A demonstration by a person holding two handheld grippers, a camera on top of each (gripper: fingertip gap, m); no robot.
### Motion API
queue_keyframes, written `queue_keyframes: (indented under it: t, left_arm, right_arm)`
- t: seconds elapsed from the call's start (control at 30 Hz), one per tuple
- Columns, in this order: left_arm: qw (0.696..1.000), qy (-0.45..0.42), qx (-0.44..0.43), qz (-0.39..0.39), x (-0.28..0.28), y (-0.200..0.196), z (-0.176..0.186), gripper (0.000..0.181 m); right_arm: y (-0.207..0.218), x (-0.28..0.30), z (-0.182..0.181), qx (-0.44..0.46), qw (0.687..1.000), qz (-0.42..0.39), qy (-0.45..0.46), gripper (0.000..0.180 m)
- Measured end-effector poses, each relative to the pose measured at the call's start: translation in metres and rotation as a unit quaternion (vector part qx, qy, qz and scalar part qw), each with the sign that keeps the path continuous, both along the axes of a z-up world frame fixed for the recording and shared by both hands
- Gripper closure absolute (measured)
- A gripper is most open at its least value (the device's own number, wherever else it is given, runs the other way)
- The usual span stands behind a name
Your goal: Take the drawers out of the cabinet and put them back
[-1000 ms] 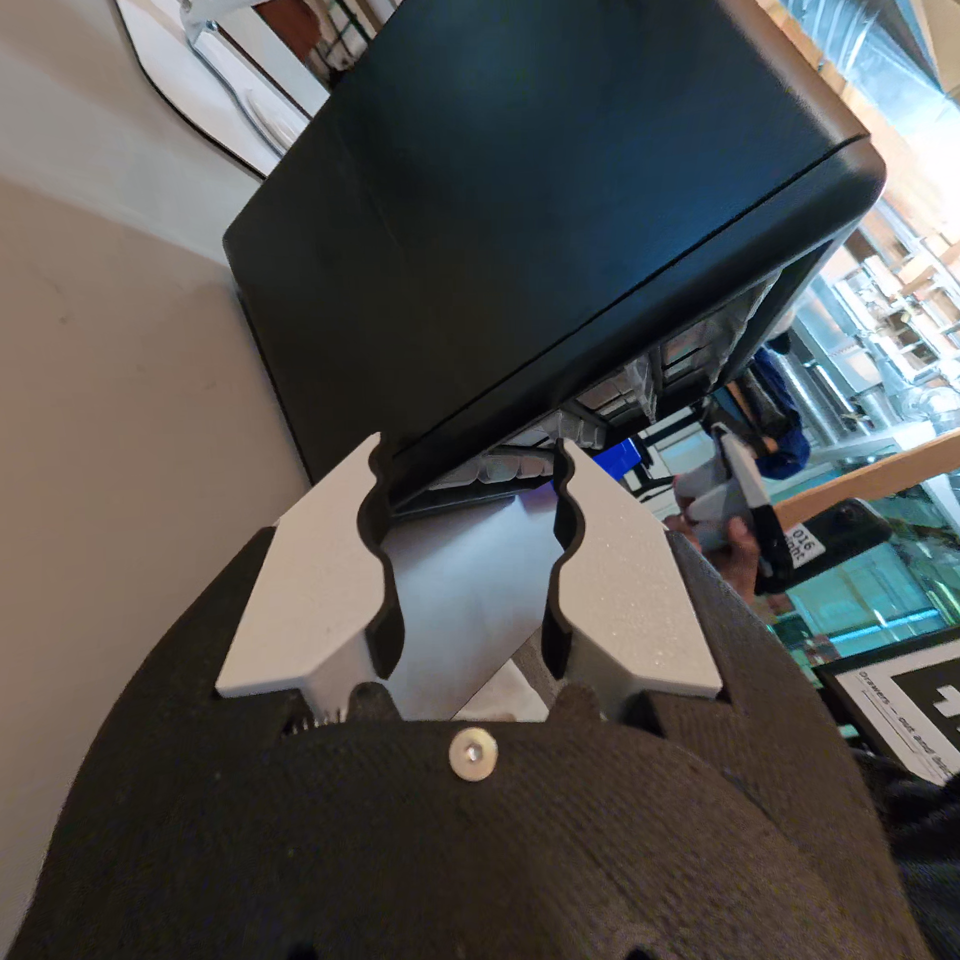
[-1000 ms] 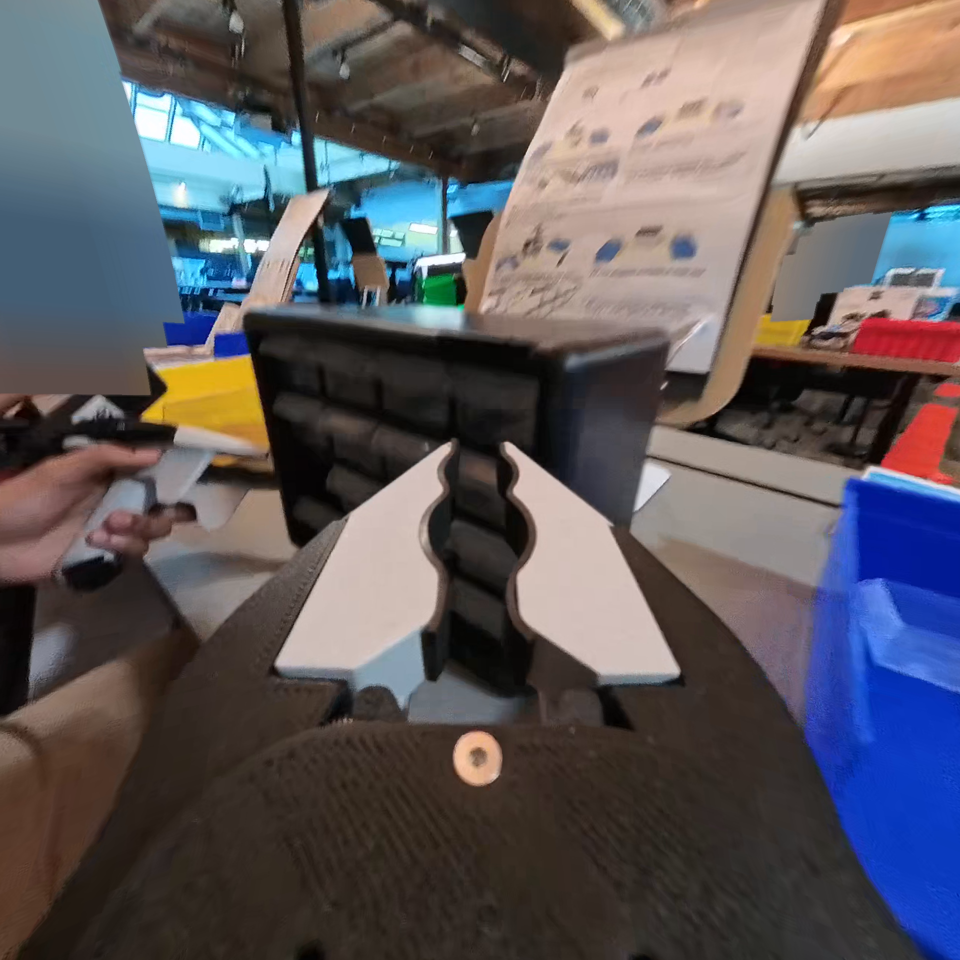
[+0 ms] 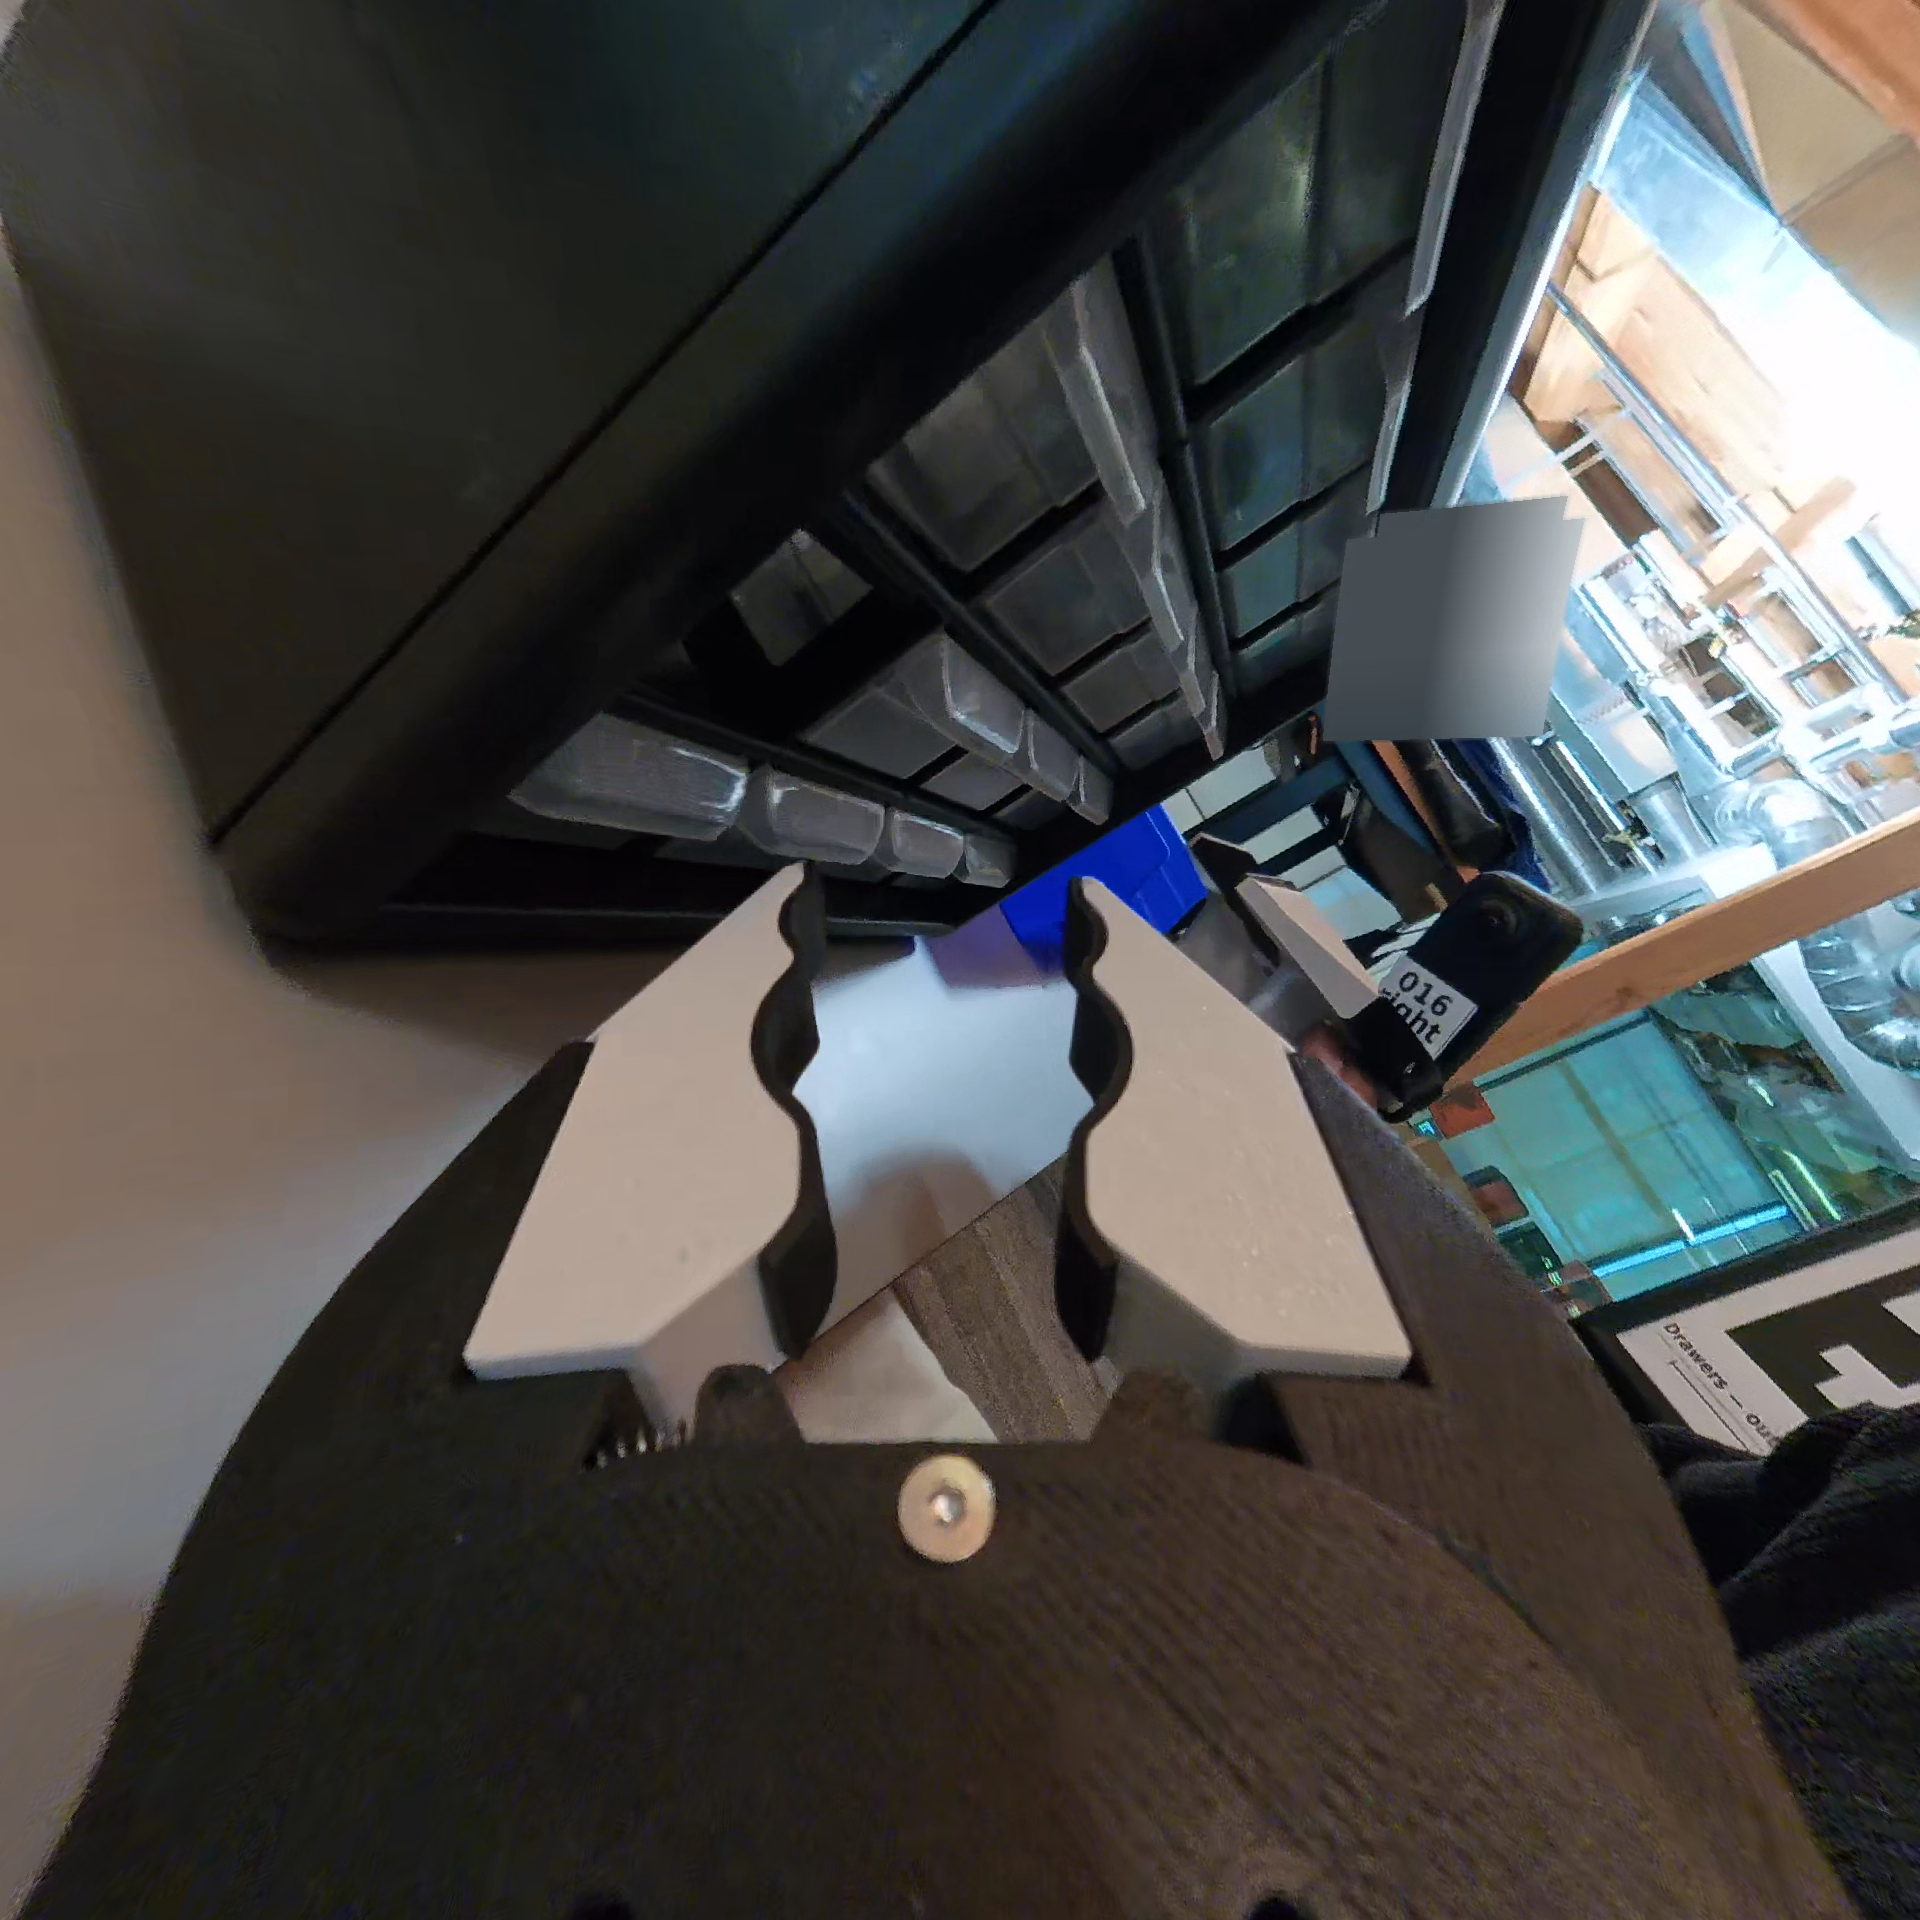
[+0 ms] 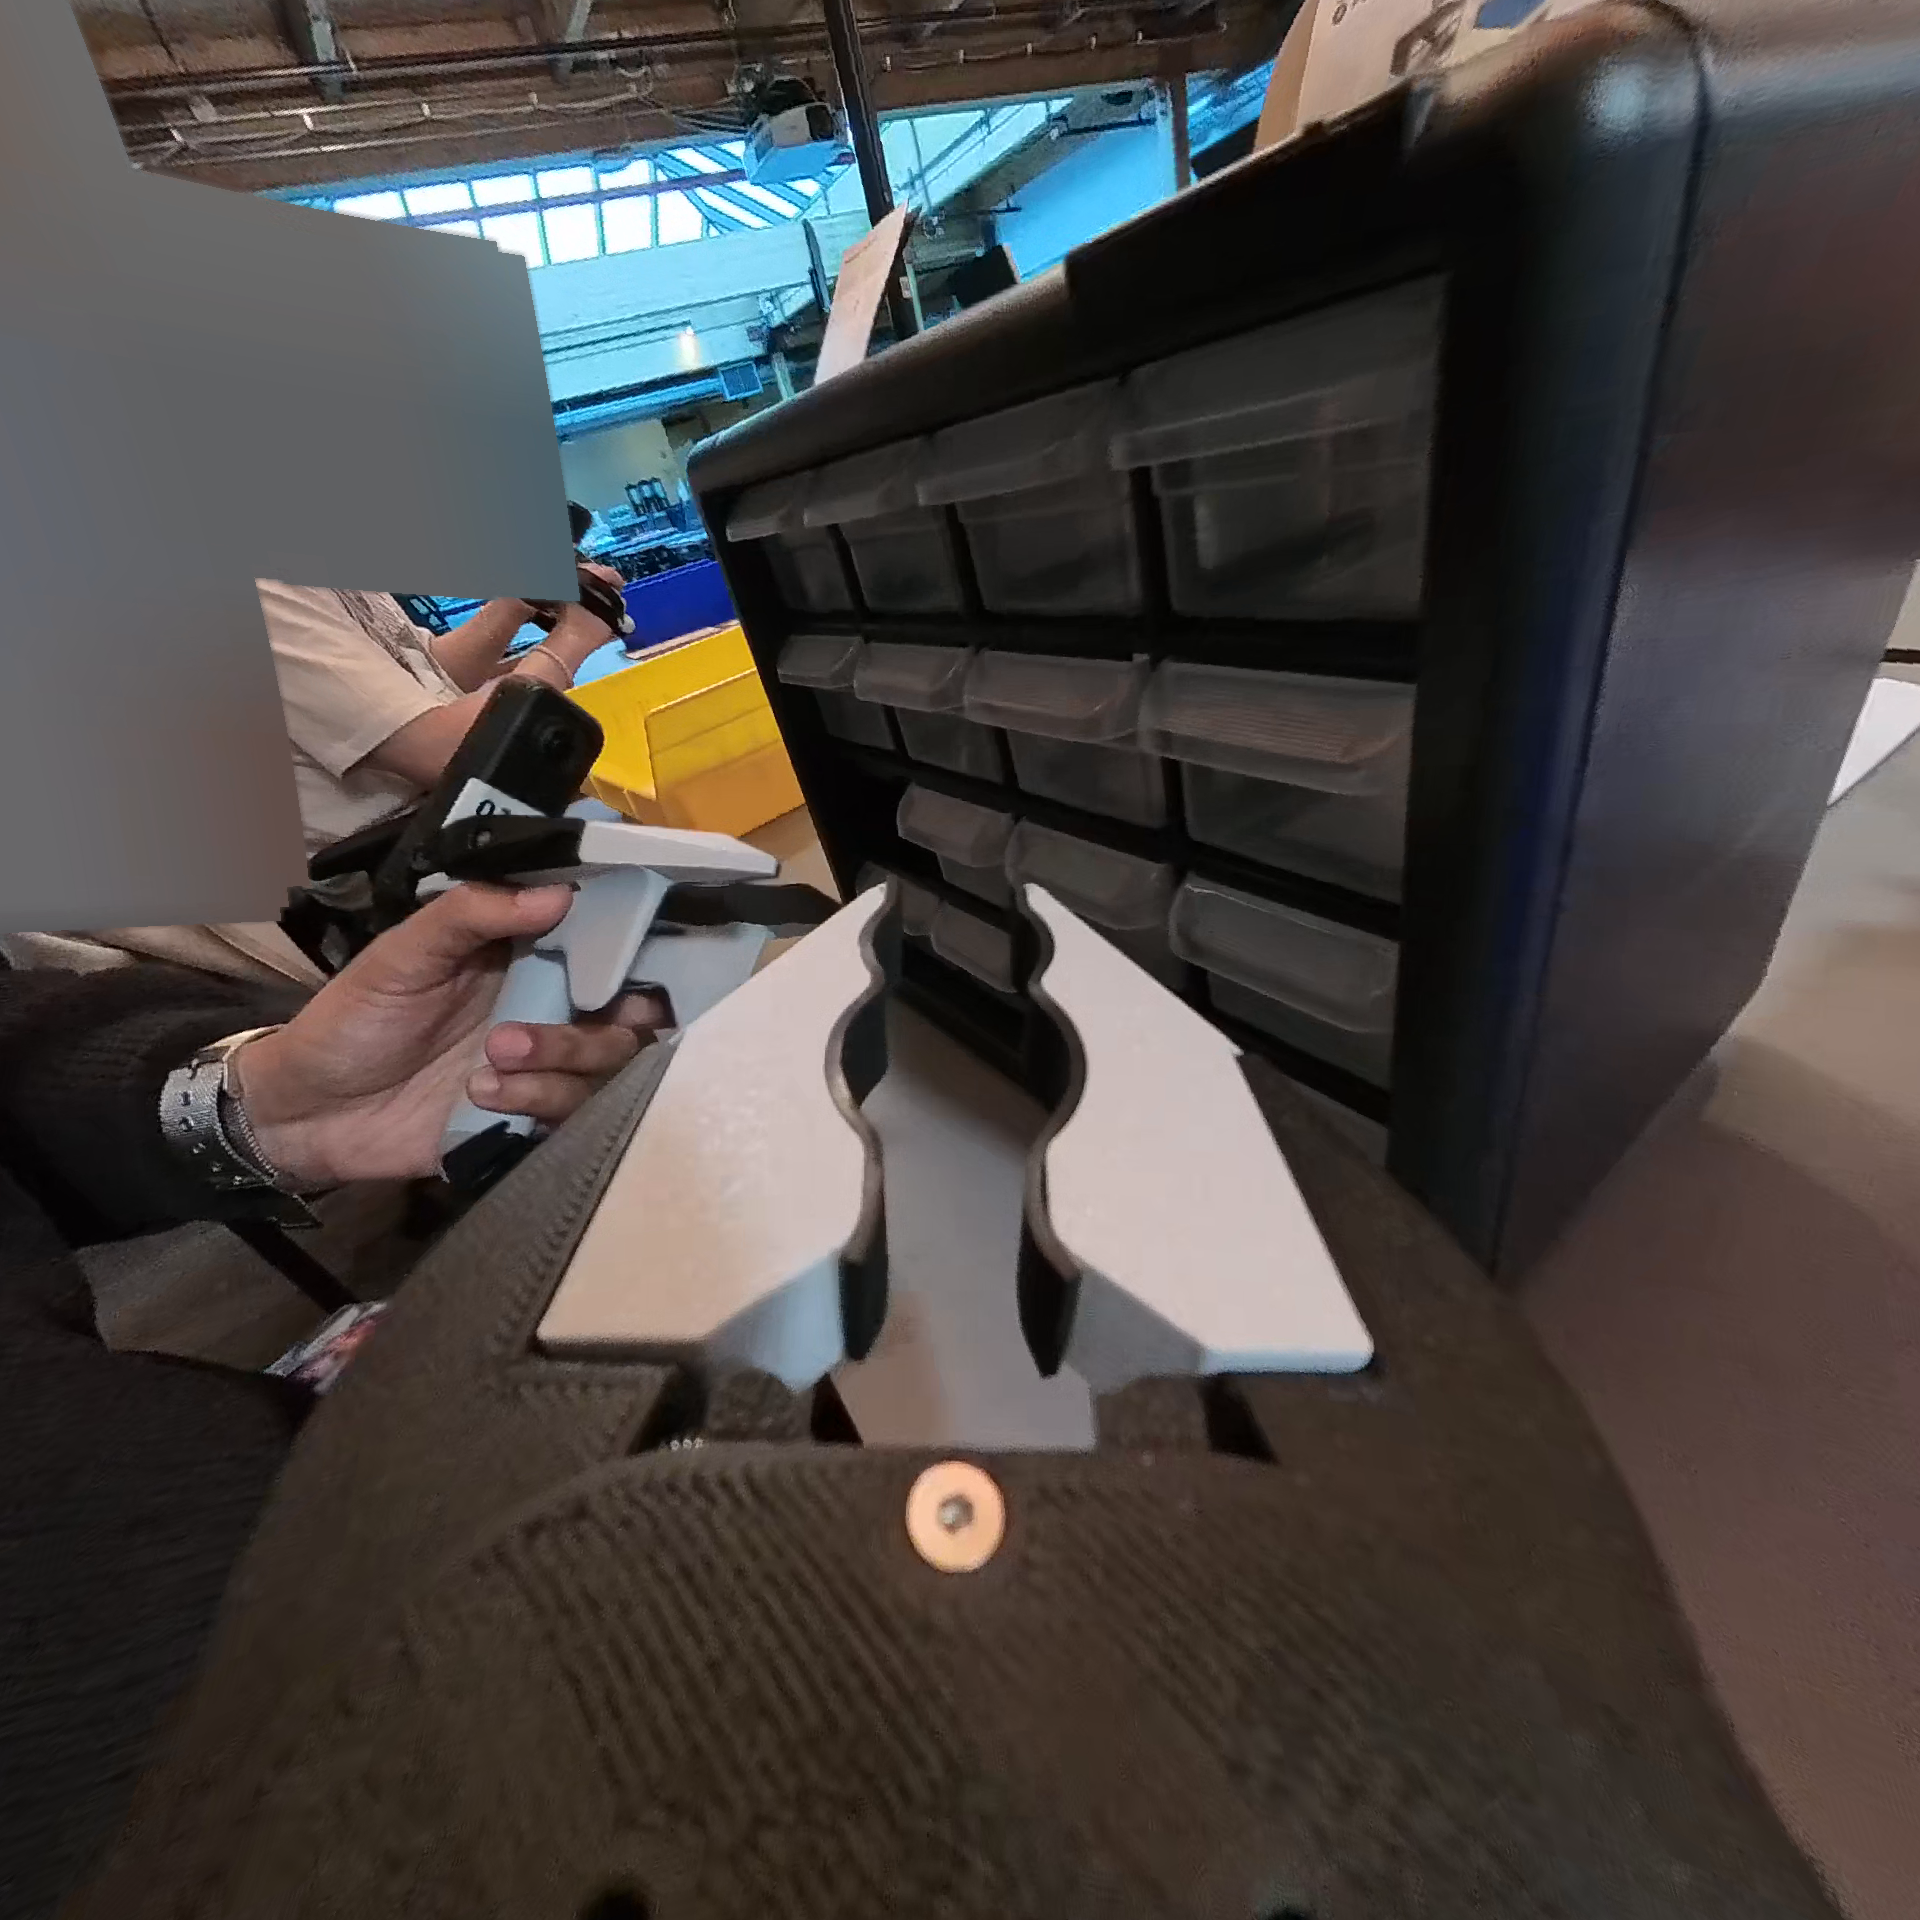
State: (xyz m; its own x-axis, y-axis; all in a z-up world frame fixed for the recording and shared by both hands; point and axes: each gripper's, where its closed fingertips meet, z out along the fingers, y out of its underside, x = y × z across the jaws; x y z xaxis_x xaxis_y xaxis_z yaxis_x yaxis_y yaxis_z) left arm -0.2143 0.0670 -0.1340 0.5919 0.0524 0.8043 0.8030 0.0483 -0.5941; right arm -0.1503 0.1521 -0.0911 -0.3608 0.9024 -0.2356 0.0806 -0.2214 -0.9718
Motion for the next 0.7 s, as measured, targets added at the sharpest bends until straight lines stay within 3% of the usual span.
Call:
queue_keyframes:
  t: [0.07,0.27,0.47,0.57,0.7]
  left_arm:
    - [1.000,0.010,0.014,-0.008,0.006,0.007,0.007,0.128]
    - [0.999,0.022,0.029,0.015,0.004,0.027,0.016,0.128]
    - [0.999,0.022,0.029,0.012,-0.006,0.043,0.018,0.143]
    - [1.000,0.012,0.013,0.023,-0.013,0.044,0.010,0.167]
    - [0.999,-0.023,0.035,0.008,-0.013,0.042,0.010,0.173]
  right_arm:
    - [0.000,0.001,0.000,-0.007,1.000,0.006,-0.001,0.160]
    - [-0.002,0.005,0.004,0.005,1.000,0.020,0.005,0.160]
    - [-0.007,0.007,0.002,0.055,0.998,0.023,0.010,0.160]
    - [-0.013,0.007,-0.004,0.072,0.997,0.033,0.004,0.160]
    - [-0.022,0.007,-0.008,0.081,0.996,0.047,0.000,0.161]
